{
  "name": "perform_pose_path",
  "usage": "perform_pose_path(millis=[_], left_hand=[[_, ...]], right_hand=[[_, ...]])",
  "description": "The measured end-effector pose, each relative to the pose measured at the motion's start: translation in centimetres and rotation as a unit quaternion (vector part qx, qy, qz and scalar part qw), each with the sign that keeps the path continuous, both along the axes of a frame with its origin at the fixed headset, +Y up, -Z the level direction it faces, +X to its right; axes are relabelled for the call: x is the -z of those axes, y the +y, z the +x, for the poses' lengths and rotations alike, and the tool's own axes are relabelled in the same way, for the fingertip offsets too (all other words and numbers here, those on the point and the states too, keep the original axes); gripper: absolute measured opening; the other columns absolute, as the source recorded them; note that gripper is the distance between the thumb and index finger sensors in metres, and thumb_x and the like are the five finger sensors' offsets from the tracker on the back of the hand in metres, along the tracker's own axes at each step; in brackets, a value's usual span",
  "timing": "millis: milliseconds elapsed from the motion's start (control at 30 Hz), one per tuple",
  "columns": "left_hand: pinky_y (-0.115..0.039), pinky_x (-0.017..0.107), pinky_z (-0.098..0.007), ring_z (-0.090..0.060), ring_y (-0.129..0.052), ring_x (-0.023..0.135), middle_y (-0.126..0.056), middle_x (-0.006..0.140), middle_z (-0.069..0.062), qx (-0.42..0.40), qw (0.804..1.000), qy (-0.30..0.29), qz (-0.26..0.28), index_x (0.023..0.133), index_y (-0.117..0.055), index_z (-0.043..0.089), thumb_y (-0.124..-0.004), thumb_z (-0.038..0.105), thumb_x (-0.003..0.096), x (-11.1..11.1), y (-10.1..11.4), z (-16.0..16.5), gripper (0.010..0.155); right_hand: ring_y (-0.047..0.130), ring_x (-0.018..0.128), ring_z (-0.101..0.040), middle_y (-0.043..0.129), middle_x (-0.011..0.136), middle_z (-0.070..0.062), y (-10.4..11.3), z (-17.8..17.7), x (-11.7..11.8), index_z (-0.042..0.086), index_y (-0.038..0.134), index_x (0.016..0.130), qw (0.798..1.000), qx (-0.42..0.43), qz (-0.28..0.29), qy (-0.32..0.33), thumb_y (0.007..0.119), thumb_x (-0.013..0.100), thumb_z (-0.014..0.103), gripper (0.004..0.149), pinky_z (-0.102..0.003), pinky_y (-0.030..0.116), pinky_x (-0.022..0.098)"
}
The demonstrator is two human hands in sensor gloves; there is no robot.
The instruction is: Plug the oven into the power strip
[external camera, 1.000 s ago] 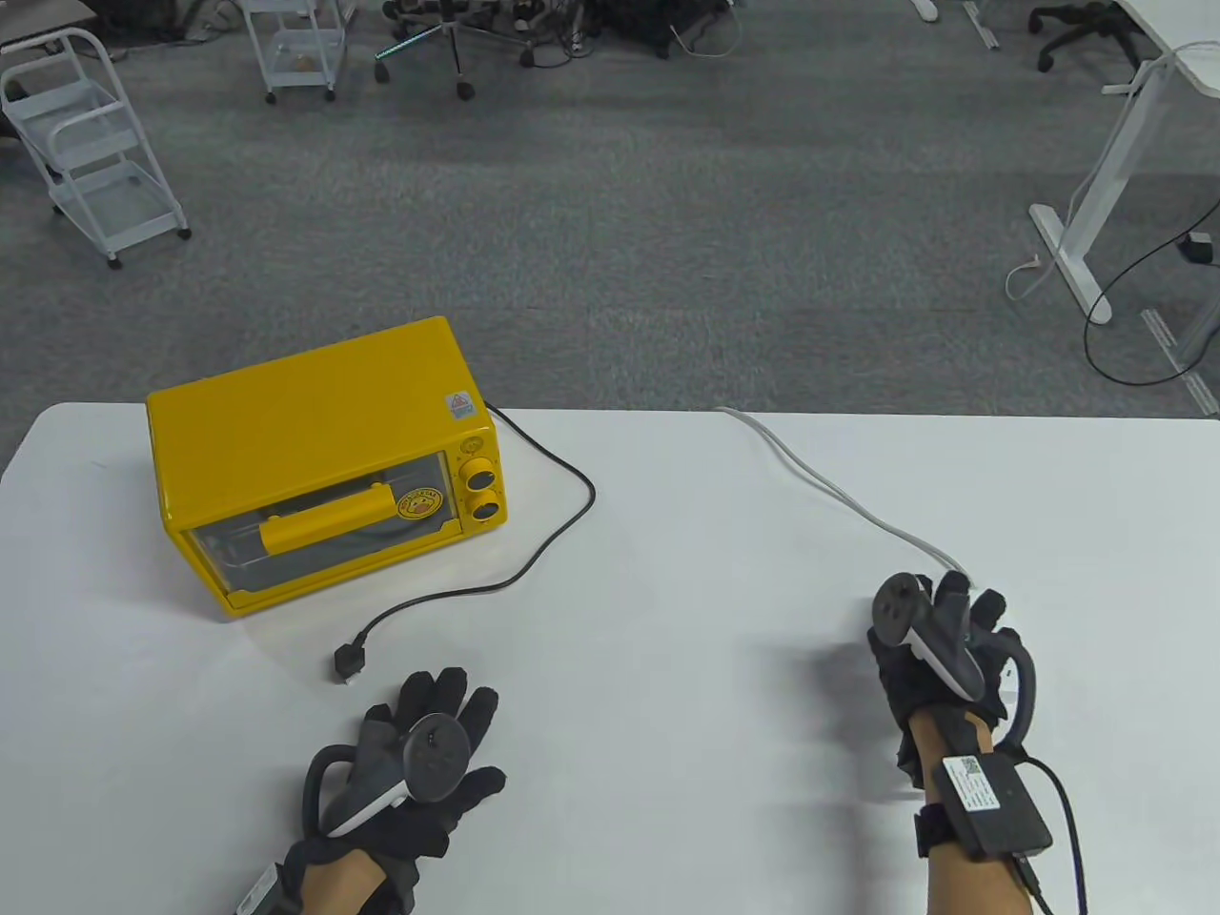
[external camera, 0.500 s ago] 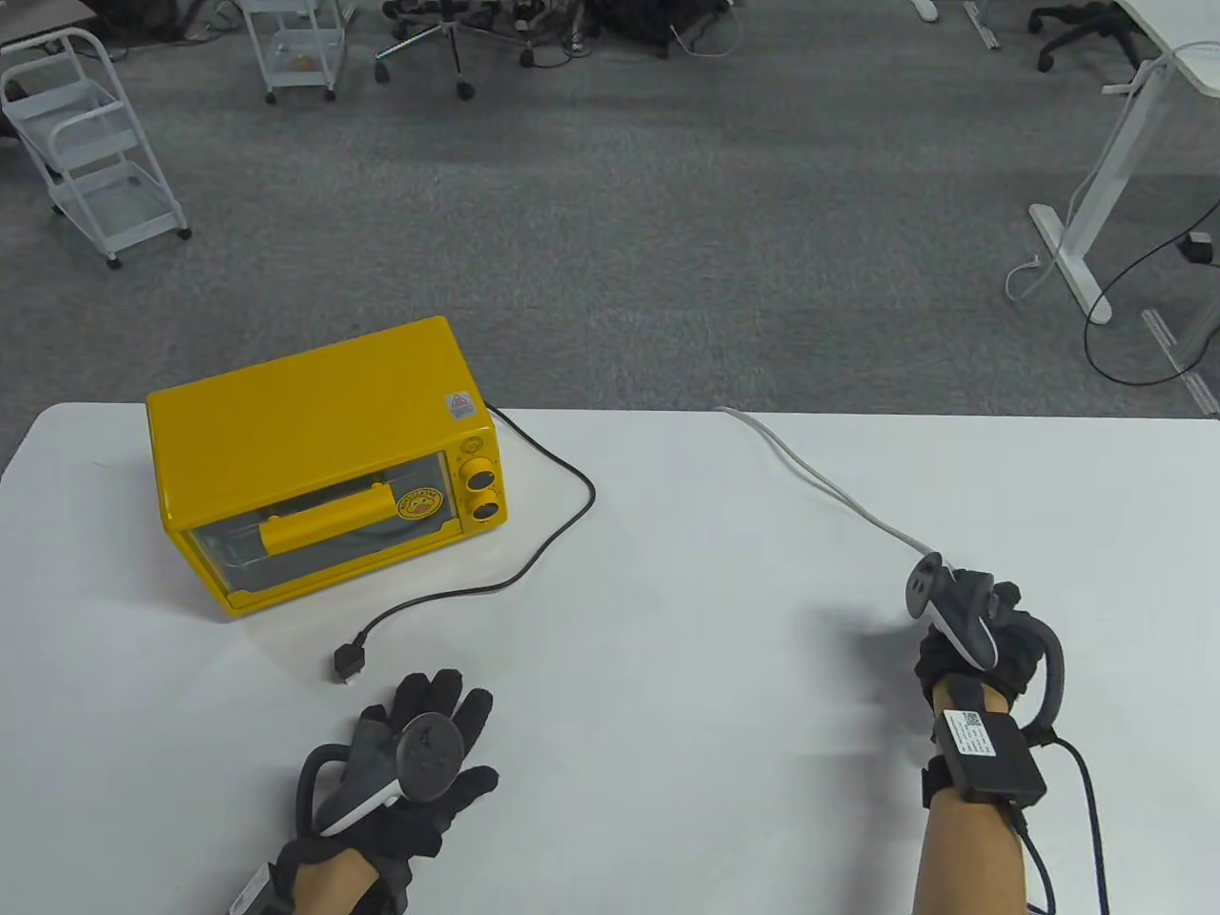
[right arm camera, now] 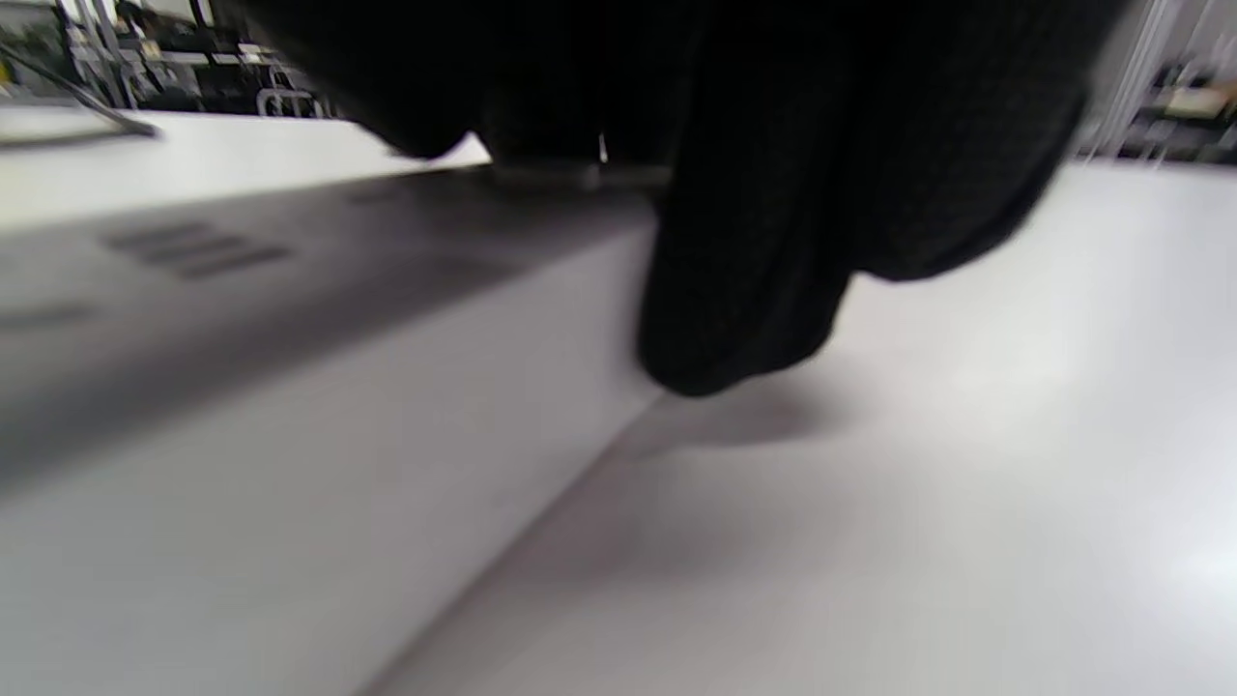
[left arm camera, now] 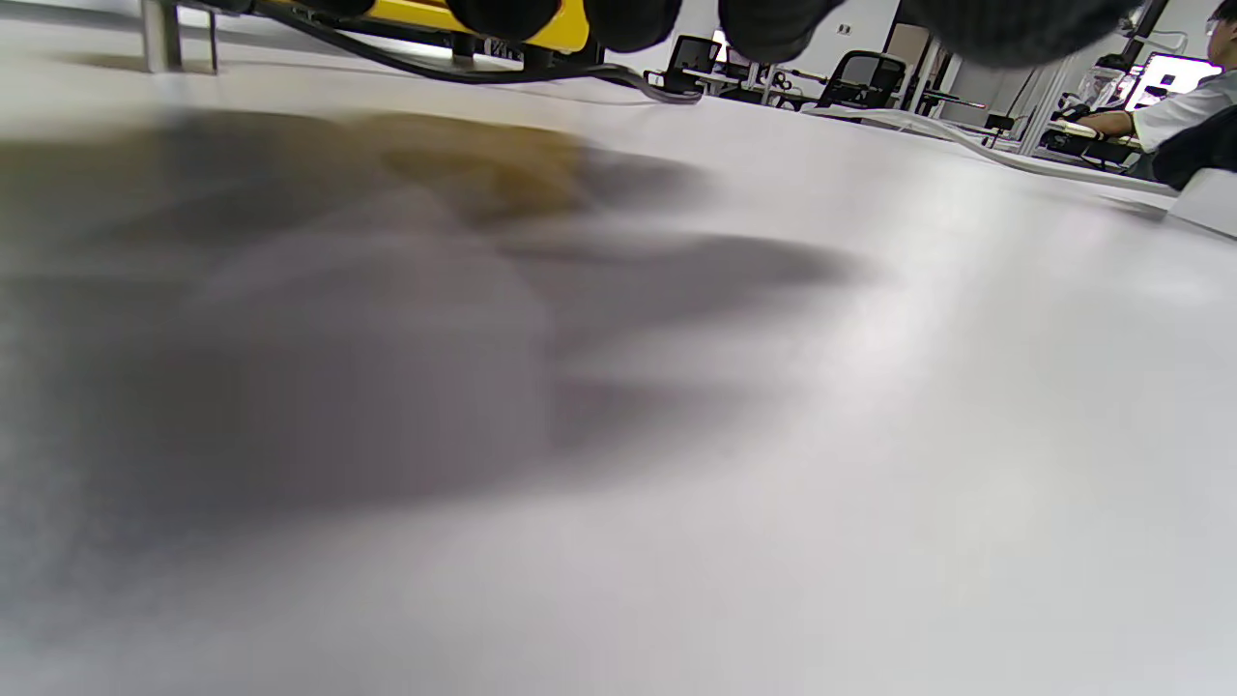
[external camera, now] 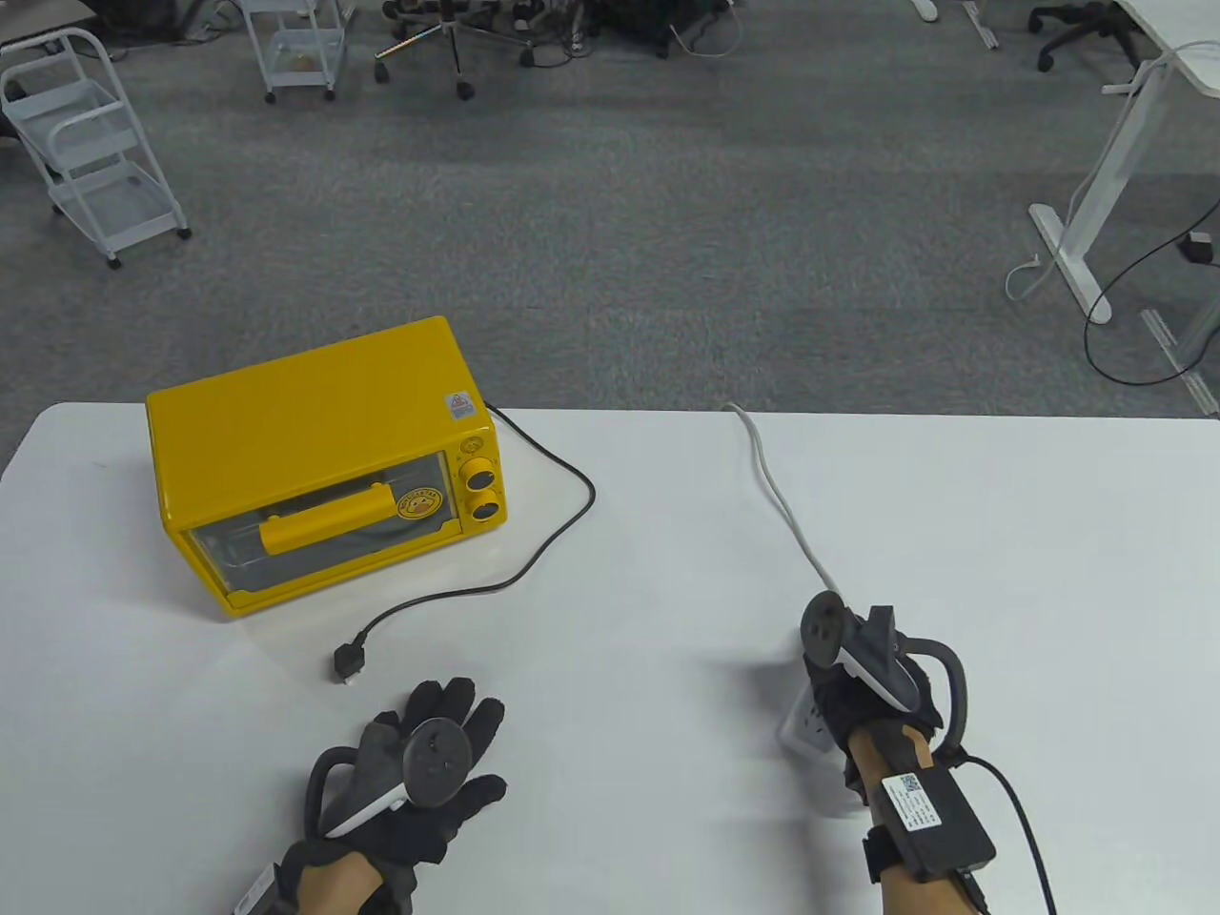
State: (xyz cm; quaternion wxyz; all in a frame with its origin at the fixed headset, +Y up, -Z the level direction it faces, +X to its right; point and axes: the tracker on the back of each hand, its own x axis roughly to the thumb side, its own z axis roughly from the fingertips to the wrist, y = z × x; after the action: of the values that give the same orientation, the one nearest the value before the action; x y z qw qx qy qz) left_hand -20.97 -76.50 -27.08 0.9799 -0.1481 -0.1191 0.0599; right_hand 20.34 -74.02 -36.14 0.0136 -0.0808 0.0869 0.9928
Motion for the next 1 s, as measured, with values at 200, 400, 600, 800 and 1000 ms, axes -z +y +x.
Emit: perform_pose_path(millis=[200, 400, 600, 800, 1000], left_hand=[[-0.04, 0.079, -0.07, -0.041, -0.034, 0.121, -0.028, 0.131, 0.0, -0.009, 1.0, -0.002, 0.008, 0.116, -0.041, 0.039, -0.06, 0.063, 0.0416, -0.1, 0.3, -0.1, 0.08], [-0.04, 0.079, -0.069, -0.04, -0.034, 0.121, -0.028, 0.131, 0.001, -0.008, 1.0, -0.005, 0.014, 0.116, -0.042, 0.04, -0.061, 0.062, 0.0426, 0.0, 0.3, -0.1, 0.079], [-0.041, 0.079, -0.069, -0.04, -0.034, 0.121, -0.028, 0.131, 0.0, -0.007, 1.0, -0.003, 0.018, 0.116, -0.043, 0.039, -0.061, 0.061, 0.0434, -0.1, 0.4, -0.4, 0.078], [-0.041, 0.079, -0.069, -0.04, -0.034, 0.121, -0.028, 0.131, 0.001, -0.002, 1.0, -0.008, 0.019, 0.116, -0.043, 0.039, -0.061, 0.061, 0.0437, -0.2, 0.3, -0.2, 0.078], [-0.041, 0.079, -0.069, -0.04, -0.033, 0.121, -0.028, 0.131, 0.001, 0.001, 1.0, -0.005, 0.019, 0.116, -0.043, 0.039, -0.061, 0.061, 0.044, -0.2, 0.3, -0.2, 0.077]], right_hand=[[0.102, 0.067, -0.028, 0.071, 0.11, -0.014, 0.0, -4.2, -1.0, 0.022, 0.066, 0.106, 0.993, 0.086, -0.065, 0.041, 0.07, 0.052, 0.03, 0.055, -0.049, 0.083, 0.056], [0.095, 0.079, -0.03, 0.064, 0.112, -0.016, -0.4, -8.8, -1.9, 0.02, 0.054, 0.11, 0.989, 0.073, -0.089, 0.09, 0.074, 0.049, 0.015, 0.065, -0.052, 0.078, 0.063], [0.097, 0.079, -0.028, 0.066, 0.11, -0.016, -0.4, -11.1, -2.6, 0.019, 0.053, 0.109, 0.991, 0.076, -0.078, 0.084, 0.076, 0.048, 0.016, 0.065, -0.05, 0.081, 0.062], [0.097, 0.079, -0.023, 0.066, 0.108, -0.018, -0.4, -12.5, -3.6, 0.017, 0.052, 0.11, 0.989, 0.06, -0.088, 0.1, 0.082, 0.046, 0.017, 0.07, -0.047, 0.082, 0.063], [0.103, 0.073, -0.016, 0.08, 0.096, -0.018, -0.6, -14.2, -4.9, 0.015, 0.062, 0.107, 0.99, 0.068, -0.051, 0.112, 0.088, 0.042, 0.031, 0.072, -0.042, 0.088, 0.059]])
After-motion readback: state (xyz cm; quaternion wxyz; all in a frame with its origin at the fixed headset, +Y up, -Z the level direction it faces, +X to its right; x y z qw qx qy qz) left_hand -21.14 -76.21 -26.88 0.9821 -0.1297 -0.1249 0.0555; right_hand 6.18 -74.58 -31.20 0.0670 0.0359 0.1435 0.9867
